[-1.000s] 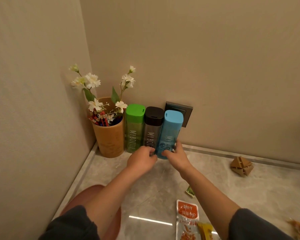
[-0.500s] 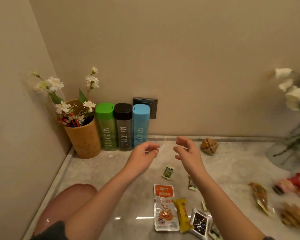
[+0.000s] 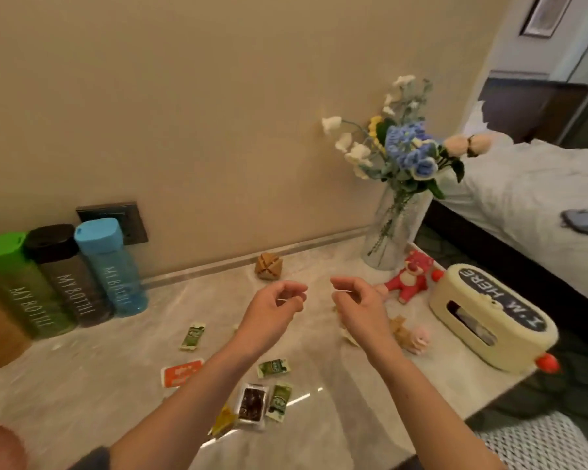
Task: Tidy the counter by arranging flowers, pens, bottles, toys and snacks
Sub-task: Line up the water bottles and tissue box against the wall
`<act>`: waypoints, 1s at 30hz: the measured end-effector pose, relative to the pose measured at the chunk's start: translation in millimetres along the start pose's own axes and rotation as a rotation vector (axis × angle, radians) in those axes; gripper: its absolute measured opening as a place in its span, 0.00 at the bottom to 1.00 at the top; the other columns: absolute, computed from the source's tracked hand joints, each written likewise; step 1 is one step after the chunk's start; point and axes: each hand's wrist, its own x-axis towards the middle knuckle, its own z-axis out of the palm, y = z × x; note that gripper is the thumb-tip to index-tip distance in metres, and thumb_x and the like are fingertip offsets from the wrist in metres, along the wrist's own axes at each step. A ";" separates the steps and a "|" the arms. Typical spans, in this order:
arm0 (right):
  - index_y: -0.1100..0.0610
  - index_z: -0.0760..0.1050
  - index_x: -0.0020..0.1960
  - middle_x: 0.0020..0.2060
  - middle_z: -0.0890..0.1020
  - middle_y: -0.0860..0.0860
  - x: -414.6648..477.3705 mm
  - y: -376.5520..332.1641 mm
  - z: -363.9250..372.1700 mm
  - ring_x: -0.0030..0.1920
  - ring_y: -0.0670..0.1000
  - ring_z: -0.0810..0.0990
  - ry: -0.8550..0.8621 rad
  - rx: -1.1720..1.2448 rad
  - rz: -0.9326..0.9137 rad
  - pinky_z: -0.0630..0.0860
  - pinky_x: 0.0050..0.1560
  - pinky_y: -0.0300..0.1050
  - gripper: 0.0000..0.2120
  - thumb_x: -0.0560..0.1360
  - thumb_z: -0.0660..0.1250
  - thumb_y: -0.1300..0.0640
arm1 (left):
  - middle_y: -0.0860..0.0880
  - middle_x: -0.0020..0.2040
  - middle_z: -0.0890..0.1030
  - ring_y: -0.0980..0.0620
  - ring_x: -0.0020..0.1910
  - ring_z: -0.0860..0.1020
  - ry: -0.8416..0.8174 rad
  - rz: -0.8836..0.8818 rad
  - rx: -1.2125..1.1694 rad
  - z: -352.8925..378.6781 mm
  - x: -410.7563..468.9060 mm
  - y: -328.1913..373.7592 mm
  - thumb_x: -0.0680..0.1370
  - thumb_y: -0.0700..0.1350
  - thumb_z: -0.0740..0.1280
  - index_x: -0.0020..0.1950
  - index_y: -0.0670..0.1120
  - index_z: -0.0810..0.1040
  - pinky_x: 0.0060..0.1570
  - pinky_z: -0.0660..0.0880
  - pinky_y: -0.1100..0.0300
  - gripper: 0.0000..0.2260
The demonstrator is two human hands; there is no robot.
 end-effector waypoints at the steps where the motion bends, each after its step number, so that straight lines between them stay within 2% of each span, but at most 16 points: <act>1: 0.45 0.78 0.52 0.50 0.80 0.43 3.3 2.7 -13.5 0.49 0.42 0.79 0.013 -0.023 -0.010 0.75 0.48 0.37 0.12 0.75 0.66 0.61 | 0.53 0.48 0.83 0.55 0.50 0.81 -0.018 0.001 -0.008 12.5 1.1 4.9 0.78 0.39 0.64 0.52 0.53 0.80 0.50 0.76 0.61 0.10; 2: 0.45 0.78 0.52 0.50 0.80 0.43 4.3 4.1 -16.3 0.50 0.41 0.79 0.014 -0.024 -0.002 0.75 0.49 0.36 0.11 0.75 0.66 0.61 | 0.53 0.48 0.83 0.55 0.50 0.81 -0.035 0.009 0.005 14.7 0.3 4.4 0.78 0.39 0.64 0.52 0.53 0.80 0.50 0.76 0.62 0.10; 3: 0.46 0.78 0.53 0.50 0.80 0.43 6.8 11.3 -58.7 0.51 0.40 0.78 0.060 -0.026 -0.001 0.74 0.50 0.35 0.11 0.76 0.66 0.60 | 0.53 0.49 0.83 0.56 0.49 0.81 -0.084 0.026 0.005 53.9 5.4 17.8 0.78 0.39 0.64 0.53 0.52 0.80 0.49 0.76 0.63 0.10; 5: 0.49 0.79 0.54 0.49 0.81 0.42 11.1 16.0 -74.7 0.51 0.41 0.78 0.066 -0.030 0.007 0.73 0.50 0.35 0.10 0.75 0.67 0.61 | 0.52 0.49 0.83 0.56 0.48 0.81 -0.080 0.018 0.010 68.4 7.9 21.6 0.78 0.39 0.65 0.54 0.51 0.80 0.45 0.76 0.66 0.09; 8: 0.49 0.81 0.49 0.45 0.83 0.41 15.7 26.1 -122.3 0.50 0.38 0.79 0.110 -0.034 0.001 0.73 0.49 0.33 0.11 0.73 0.67 0.63 | 0.54 0.44 0.83 0.60 0.43 0.81 -0.100 0.041 -0.024 118.2 13.9 34.5 0.76 0.37 0.66 0.48 0.52 0.81 0.39 0.74 0.70 0.10; 10: 0.45 0.80 0.44 0.42 0.82 0.34 18.0 34.9 -150.6 0.47 0.33 0.78 0.124 -0.052 -0.023 0.72 0.45 0.28 0.14 0.73 0.67 0.64 | 0.53 0.45 0.83 0.58 0.44 0.80 -0.123 0.037 -0.032 150.1 17.7 39.6 0.75 0.36 0.66 0.47 0.52 0.80 0.41 0.73 0.68 0.11; 12: 0.42 0.79 0.43 0.44 0.82 0.35 19.7 46.4 -176.9 0.49 0.36 0.78 0.138 -0.113 -0.037 0.73 0.49 0.30 0.14 0.74 0.67 0.63 | 0.51 0.47 0.82 0.54 0.47 0.80 -0.142 0.012 -0.029 180.8 22.0 41.0 0.75 0.36 0.66 0.49 0.51 0.80 0.46 0.75 0.61 0.11; 15: 0.45 0.77 0.53 0.52 0.79 0.41 22.3 65.2 -212.2 0.56 0.44 0.76 0.162 -0.249 -0.009 0.71 0.55 0.40 0.12 0.73 0.68 0.59 | 0.50 0.50 0.82 0.52 0.51 0.80 -0.172 -0.011 -0.019 224.7 29.0 40.1 0.76 0.37 0.66 0.52 0.51 0.79 0.48 0.75 0.61 0.11; 17: 0.46 0.78 0.56 0.53 0.79 0.43 25.0 75.5 -230.3 0.58 0.46 0.75 0.199 -0.345 -0.011 0.72 0.58 0.44 0.15 0.71 0.70 0.58 | 0.51 0.51 0.81 0.54 0.52 0.80 -0.202 -0.046 -0.019 249.0 32.2 37.9 0.77 0.39 0.65 0.53 0.53 0.76 0.47 0.76 0.62 0.10; 19: 0.47 0.79 0.57 0.53 0.79 0.44 28.1 83.4 -247.7 0.58 0.48 0.74 0.244 -0.455 -0.047 0.73 0.59 0.49 0.17 0.69 0.70 0.57 | 0.50 0.53 0.80 0.52 0.52 0.79 -0.246 -0.091 -0.021 272.9 35.5 34.5 0.78 0.41 0.65 0.57 0.51 0.75 0.49 0.76 0.59 0.10; 23: 0.44 0.73 0.63 0.62 0.75 0.44 42.2 96.0 -270.8 0.64 0.50 0.68 0.216 -0.713 0.007 0.67 0.62 0.52 0.21 0.70 0.68 0.49 | 0.53 0.41 0.79 0.54 0.45 0.77 -0.317 -0.185 -0.006 307.5 42.6 31.2 0.76 0.45 0.64 0.59 0.54 0.74 0.51 0.76 0.55 0.12; 25: 0.45 0.69 0.68 0.66 0.72 0.46 49.5 103.1 -277.3 0.68 0.52 0.65 0.167 -0.766 0.052 0.65 0.67 0.55 0.26 0.71 0.67 0.46 | 0.58 0.35 0.79 0.57 0.42 0.76 -0.290 -0.242 -0.040 316.7 47.2 32.8 0.75 0.46 0.65 0.54 0.58 0.74 0.45 0.76 0.59 0.10; 27: 0.47 0.65 0.72 0.69 0.69 0.48 55.2 109.3 -281.7 0.70 0.53 0.64 0.105 -0.775 0.101 0.64 0.69 0.58 0.30 0.71 0.66 0.44 | 0.62 0.39 0.79 0.61 0.43 0.77 -0.264 -0.291 -0.073 323.0 49.7 35.3 0.75 0.48 0.67 0.51 0.61 0.73 0.39 0.74 0.64 0.09; 29: 0.49 0.62 0.74 0.70 0.68 0.50 59.5 114.4 -284.4 0.70 0.55 0.64 0.063 -0.747 0.151 0.66 0.68 0.59 0.32 0.72 0.65 0.43 | 0.59 0.47 0.80 0.59 0.48 0.78 -0.267 -0.335 -0.102 327.3 51.3 37.0 0.74 0.49 0.67 0.56 0.60 0.72 0.37 0.75 0.65 0.13; 30: 0.50 0.61 0.74 0.70 0.68 0.50 60.6 116.2 -284.0 0.70 0.55 0.64 0.056 -0.726 0.162 0.68 0.66 0.59 0.33 0.73 0.64 0.42 | 0.56 0.50 0.80 0.58 0.50 0.78 -0.267 -0.365 -0.123 329.2 51.9 37.4 0.75 0.48 0.67 0.60 0.58 0.72 0.40 0.76 0.63 0.15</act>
